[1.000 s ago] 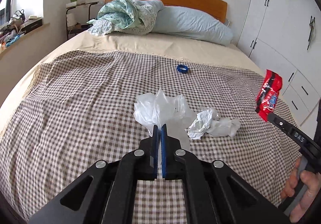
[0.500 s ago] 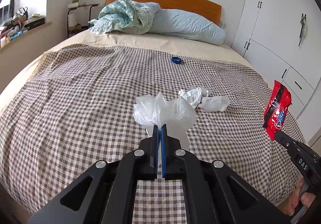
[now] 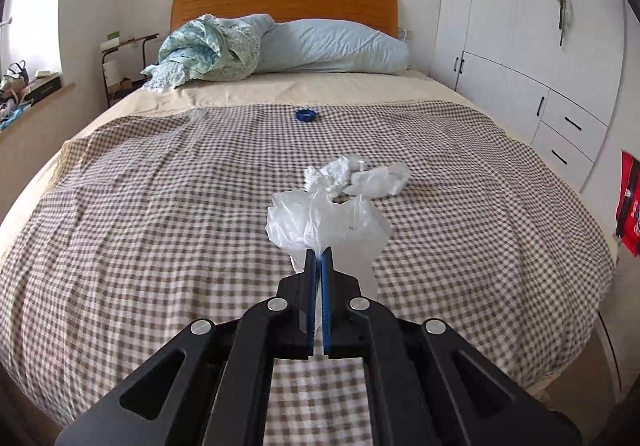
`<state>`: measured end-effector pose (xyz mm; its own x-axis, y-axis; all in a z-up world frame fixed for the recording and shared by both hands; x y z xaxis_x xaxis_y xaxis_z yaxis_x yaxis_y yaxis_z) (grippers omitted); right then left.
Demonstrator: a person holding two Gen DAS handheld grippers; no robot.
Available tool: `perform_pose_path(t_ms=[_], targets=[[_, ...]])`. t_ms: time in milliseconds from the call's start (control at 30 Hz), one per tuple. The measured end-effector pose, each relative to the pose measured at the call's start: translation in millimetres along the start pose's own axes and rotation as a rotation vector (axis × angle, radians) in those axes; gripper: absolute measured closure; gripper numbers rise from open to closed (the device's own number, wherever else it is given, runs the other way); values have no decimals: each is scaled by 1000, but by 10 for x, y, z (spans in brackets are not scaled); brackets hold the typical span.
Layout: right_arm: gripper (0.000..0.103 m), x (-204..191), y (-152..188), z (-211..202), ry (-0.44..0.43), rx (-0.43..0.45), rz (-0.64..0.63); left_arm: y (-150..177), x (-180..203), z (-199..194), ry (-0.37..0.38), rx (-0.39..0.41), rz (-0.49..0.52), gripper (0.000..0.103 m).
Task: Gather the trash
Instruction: 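Carry the red bag and white plastic bag to the bin and open both tools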
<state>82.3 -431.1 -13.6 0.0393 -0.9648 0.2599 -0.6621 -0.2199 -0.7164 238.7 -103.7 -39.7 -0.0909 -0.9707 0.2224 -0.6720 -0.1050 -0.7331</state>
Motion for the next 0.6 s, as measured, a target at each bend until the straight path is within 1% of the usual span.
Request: perform_pose_path(t_ms=[67,100,200,233,300,367,433,467,533,600], targets=[[100,205,522,-47,11,-81,14,97,365,-138,100,-22,27,103],[100,280,817,-41,4,-127,37,159,587,-215,148,-34,61,103],[100,306,1717,43,-70,-256,137,427,1290,-387,277,-81,193,103],[100,289,1986,75,-101,-292,174,539,1511,-411,317,-110,231,103],[100,187,2481,173,-149,-354,232,814,1950,-416,394,-195,296,103],[100,54,2908,270,-204,-407,290,1060,2312,-387,426,-258,355,103],[100,-109,3217,359,-271,-450,332,1257,2581,-353,434,-297,406,103],[100,-181,3351,405,-290,-472,338,1358,2718,-336,435,-312,430,103],[100,-266,3585,496,-319,-501,385,1537,2918,-295,439,-349,462,103],[100,-318,3801,593,-314,-537,405,1742,3097,-251,433,-382,499,103]])
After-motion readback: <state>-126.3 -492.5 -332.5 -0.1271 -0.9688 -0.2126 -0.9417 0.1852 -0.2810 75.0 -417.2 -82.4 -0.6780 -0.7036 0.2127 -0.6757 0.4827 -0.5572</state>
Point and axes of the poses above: each gripper's, at about its wrist camera, not at the fingertips, and z roughly the way its jaws point, x to its right, y to its underside, the point moved 7 cm from there along z, roughly the way its jaws point, and after that the axes turned 13 degrees about -z, right-handed, at the moved point
